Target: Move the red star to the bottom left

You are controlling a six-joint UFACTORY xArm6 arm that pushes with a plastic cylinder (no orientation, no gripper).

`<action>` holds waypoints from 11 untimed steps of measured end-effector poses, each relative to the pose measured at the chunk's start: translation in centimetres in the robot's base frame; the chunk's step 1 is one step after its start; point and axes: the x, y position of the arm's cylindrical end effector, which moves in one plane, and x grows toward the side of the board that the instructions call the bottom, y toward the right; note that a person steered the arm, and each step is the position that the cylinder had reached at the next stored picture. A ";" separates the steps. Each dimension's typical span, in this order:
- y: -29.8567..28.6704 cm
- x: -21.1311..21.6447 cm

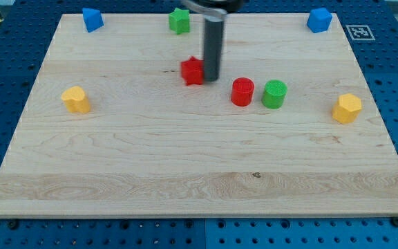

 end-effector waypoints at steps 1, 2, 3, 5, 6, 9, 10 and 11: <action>-2.9 -4.1; -6.1 -5.4; -8.5 -3.3; -5.0 2.6; -4.0 6.0; -9.4 5.1; -11.3 6.2; -12.5 10.0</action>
